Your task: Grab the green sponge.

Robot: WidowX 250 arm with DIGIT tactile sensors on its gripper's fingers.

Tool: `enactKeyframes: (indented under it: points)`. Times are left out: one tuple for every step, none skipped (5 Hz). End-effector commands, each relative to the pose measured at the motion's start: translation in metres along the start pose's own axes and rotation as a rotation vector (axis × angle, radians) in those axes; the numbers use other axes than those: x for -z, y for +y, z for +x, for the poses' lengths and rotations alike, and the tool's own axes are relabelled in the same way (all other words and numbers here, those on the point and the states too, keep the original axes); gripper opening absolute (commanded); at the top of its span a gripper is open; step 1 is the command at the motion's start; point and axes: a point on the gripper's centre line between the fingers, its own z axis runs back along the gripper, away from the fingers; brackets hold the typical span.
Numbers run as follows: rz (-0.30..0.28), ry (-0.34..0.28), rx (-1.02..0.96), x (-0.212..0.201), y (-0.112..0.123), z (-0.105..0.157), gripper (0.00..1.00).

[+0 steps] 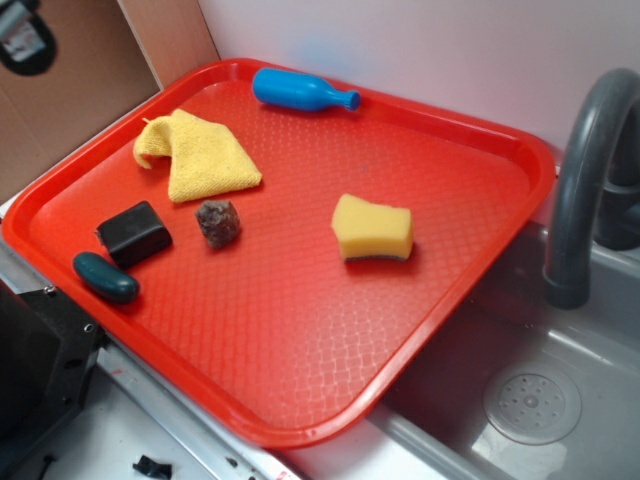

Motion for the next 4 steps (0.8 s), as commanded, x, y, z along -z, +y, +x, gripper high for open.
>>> enactKeyframes:
  points:
    - [-0.041, -0.091, 0.196, 0.049, -0.038, 0.047, 1.0]
    - [-0.076, -0.051, 0.251, 0.083, -0.052, 0.069, 1.0]
    - [-0.083, -0.001, 0.318, 0.116, -0.064, 0.084, 1.0]
    - [-0.047, 0.031, 0.364, 0.138, -0.068, 0.091, 1.0]
